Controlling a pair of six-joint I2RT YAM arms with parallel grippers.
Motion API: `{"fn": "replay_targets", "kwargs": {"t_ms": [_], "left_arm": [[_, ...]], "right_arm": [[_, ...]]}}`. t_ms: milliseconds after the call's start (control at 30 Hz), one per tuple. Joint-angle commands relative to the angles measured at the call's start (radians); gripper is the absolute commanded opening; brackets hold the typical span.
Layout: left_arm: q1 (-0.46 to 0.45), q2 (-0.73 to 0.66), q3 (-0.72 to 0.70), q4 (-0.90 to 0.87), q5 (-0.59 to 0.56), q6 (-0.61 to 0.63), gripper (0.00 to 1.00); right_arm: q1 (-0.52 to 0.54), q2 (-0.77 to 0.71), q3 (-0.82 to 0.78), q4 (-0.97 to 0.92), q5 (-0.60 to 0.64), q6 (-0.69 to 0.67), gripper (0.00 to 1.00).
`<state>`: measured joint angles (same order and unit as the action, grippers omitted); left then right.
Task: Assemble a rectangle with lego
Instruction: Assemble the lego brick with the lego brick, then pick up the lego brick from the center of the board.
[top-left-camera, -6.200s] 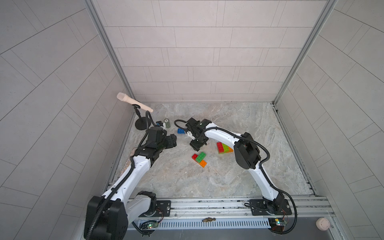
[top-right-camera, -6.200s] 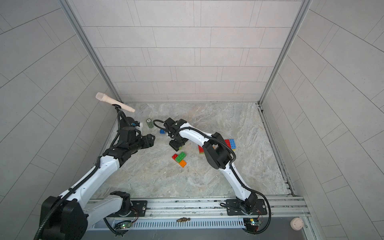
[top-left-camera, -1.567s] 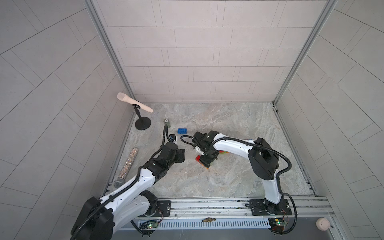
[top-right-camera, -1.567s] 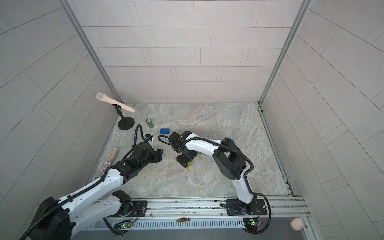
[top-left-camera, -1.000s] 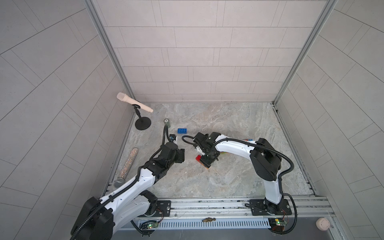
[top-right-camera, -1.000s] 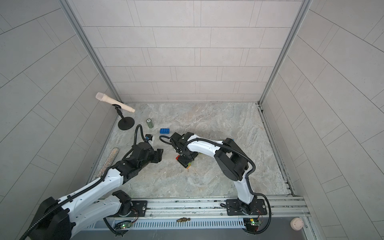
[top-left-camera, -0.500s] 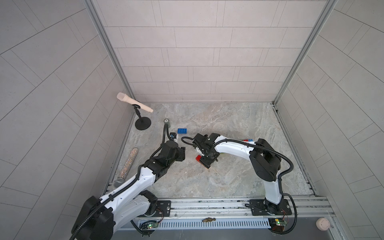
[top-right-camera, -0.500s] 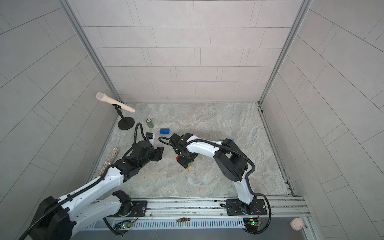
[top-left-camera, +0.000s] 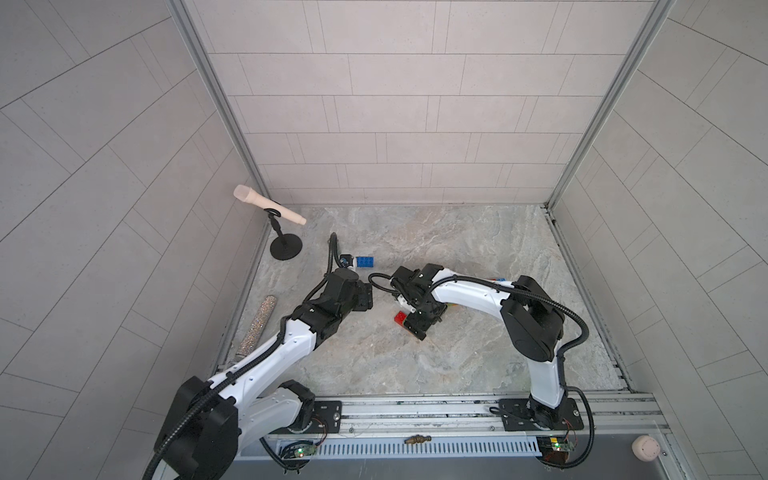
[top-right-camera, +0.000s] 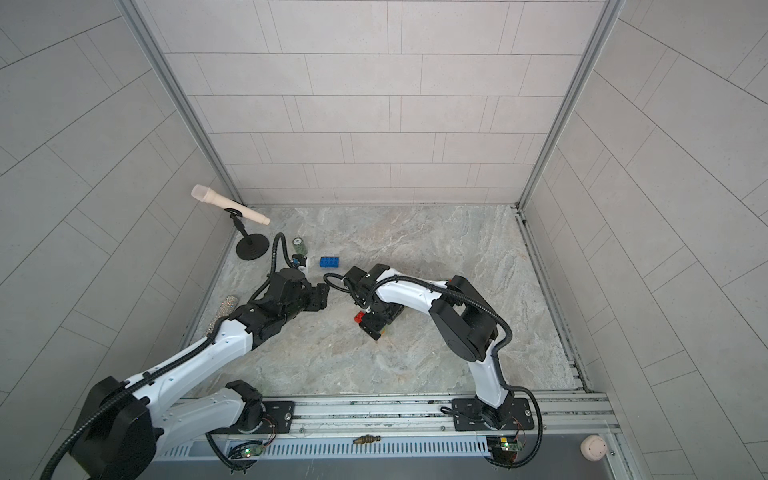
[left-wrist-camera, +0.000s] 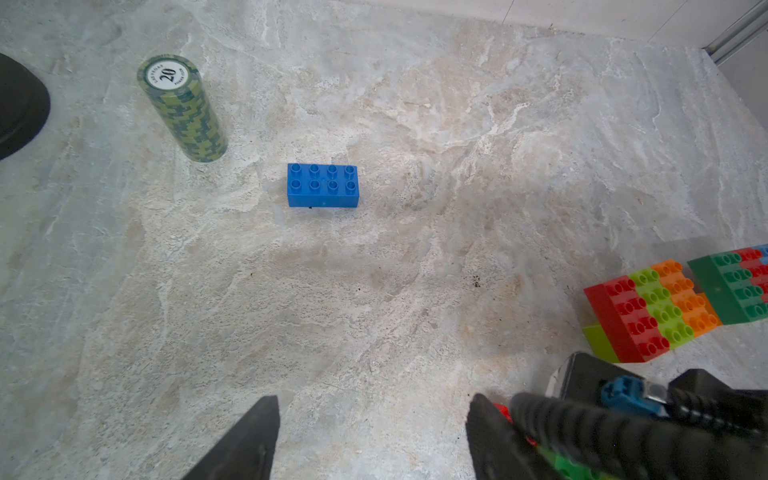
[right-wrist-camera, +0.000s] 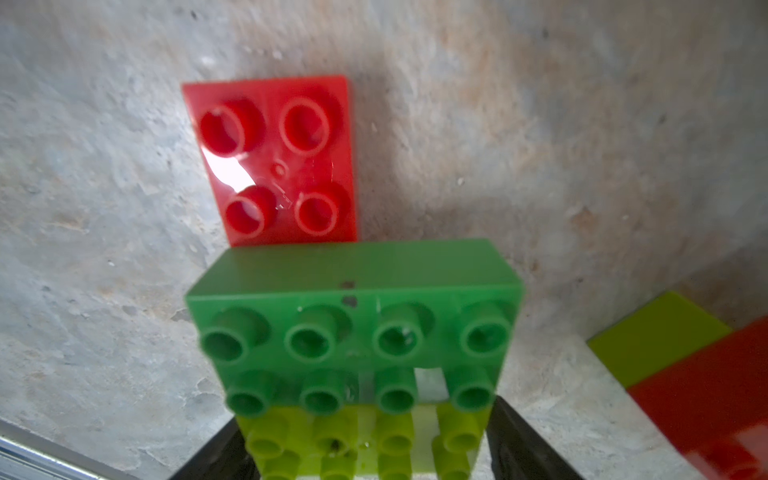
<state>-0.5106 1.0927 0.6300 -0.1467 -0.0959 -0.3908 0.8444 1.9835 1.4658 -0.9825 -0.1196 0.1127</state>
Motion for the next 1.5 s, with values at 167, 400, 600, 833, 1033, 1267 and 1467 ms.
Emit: {"fn": "replay_targets", "kwargs": {"t_ms": [167, 400, 600, 833, 1033, 1267, 1467], "left_arm": [[0.094, 0.060, 0.084, -0.019, 0.040, -0.011, 0.77], [0.180, 0.381, 0.310, -0.079, 0.166, 0.000, 0.86], [0.177, 0.679, 0.591, -0.283, 0.142, 0.072, 0.89], [0.178, 0.898, 0.824, -0.459, -0.014, 0.131, 0.90], [0.185, 1.010, 0.932, -0.497, -0.011, 0.144, 0.90], [0.207, 1.088, 1.002, -0.483, 0.059, 0.110, 0.82], [0.226, 1.117, 1.025, -0.445, 0.089, 0.060, 0.74]], "right_arm": [[0.000, -0.183, 0.039, -0.080, -0.062, -0.001, 0.86], [-0.114, -0.303, -0.009, 0.039, -0.086, 0.093, 0.81], [-0.169, -0.306, -0.041, 0.126, -0.029, 0.181, 0.76], [-0.168, -0.304, -0.077, 0.152, -0.023, 0.184, 0.74], [-0.169, -0.295, -0.099, 0.163, -0.023, 0.185, 0.73], [-0.168, -0.281, -0.105, 0.170, -0.016, 0.186, 0.71], [-0.155, -0.258, -0.094, 0.164, 0.007, 0.187, 0.70]]}}
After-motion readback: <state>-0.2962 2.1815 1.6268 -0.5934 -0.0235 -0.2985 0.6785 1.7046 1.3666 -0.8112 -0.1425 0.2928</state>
